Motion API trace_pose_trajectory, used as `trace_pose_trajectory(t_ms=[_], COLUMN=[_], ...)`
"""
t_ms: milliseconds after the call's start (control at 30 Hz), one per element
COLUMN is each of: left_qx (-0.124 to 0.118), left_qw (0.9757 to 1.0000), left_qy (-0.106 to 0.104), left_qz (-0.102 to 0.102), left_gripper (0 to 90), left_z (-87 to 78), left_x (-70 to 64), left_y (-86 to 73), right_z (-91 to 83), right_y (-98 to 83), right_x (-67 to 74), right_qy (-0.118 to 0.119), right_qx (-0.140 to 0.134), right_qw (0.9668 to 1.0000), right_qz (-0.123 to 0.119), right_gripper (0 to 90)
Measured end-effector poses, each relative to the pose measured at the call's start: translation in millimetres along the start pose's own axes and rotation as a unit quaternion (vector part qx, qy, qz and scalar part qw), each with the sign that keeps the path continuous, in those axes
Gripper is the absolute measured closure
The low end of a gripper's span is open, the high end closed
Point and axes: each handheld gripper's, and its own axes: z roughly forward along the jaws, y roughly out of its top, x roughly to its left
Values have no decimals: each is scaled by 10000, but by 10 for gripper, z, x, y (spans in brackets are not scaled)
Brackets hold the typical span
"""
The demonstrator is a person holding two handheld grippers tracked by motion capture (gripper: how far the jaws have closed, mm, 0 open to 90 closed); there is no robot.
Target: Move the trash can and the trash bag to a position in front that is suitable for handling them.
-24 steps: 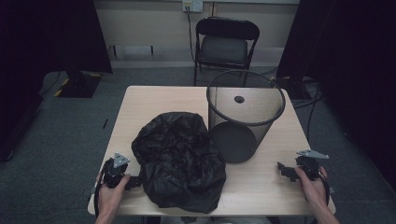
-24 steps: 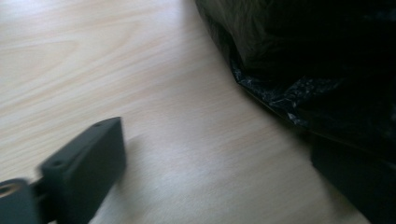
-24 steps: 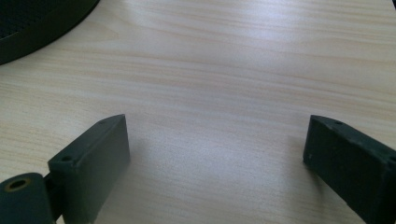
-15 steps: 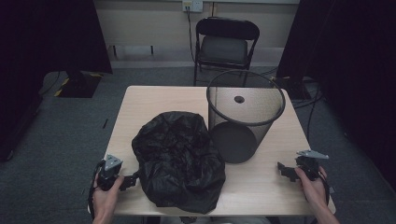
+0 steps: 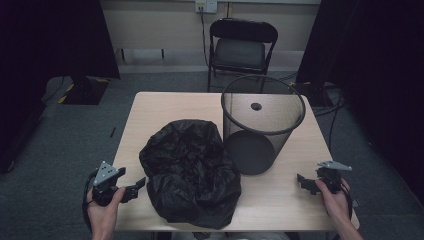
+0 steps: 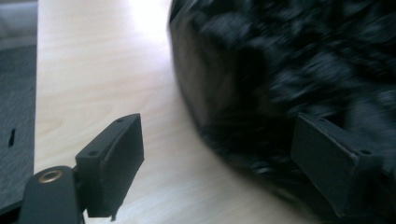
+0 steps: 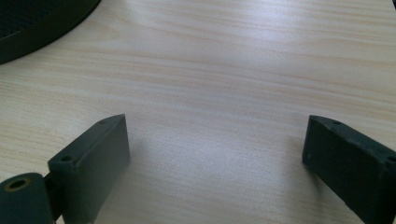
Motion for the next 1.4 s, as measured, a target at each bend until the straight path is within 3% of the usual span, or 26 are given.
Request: trace_pose_trajectory(t_ms=[100, 200, 300, 400, 467, 567, 700, 800, 900, 1033, 1100, 1167, 1300, 1400], left_qx=[-165, -441, -546, -358, -172, -76, -120, -120, 26, 465, 523, 673, 736, 931], left_qw=[9996, 9974, 9949, 9915, 9889, 9850, 9846, 9825, 9823, 9811, 9811, 9801, 9784, 9750], left_qy=[-220, -394, -546, -943, -1100, -1243, -1239, -1414, -1406, -1283, -1318, -1256, -1357, -1423], left_qz=[119, 407, 650, 825, 987, 1196, 1229, 1207, 1241, 1370, 1316, 1384, 1371, 1431], left_gripper=[198, 198, 193, 177, 176, 167, 156, 155, 160, 181, 229, 268, 373, 511], left_z=[-44, -49, 24, 205, 326, 476, 628, 777, 933, 1139, 1196, 1250, 1307, 1340], left_x=[-100, -243, -368, -517, -610, -731, -818, -824, -814, -831, -813, -800, -758, -742], left_y=[161, 361, 488, 595, 660, 777, 956, 1071, 1071, 1004, 968, 910, 790, 690], right_z=[1, 2, 3, 3, 3, 2, 3, 4, 4, 4, 5, 5, 7, 7], right_y=[1, 1, 1, 1, 2, 2, 3, 4, 4, 4, 5, 5, 7, 7], right_x=[4, 11, 12, 12, 13, 14, 18, 19, 23, 24, 25, 27, 33, 35], right_qy=[6, 24, 36, 36, 38, 50, 57, 62, 73, 77, 80, 85, 102, 95], right_qx=[-4, -4, -9, -9, -9, -7, -4, -5, -1, 0, 0, -2, 0, -2], right_qw=[10000, 10000, 10000, 10000, 10000, 10000, 10000, 10000, 9999, 9999, 9999, 9999, 9999, 9999], right_qz=[-23, -31, -52, -51, -53, -63, -67, -74, -71, -76, -81, -86, -95, -106], right_gripper=[66, 66, 66, 66, 66, 66, 66, 66, 66, 66, 66, 66, 66, 66])
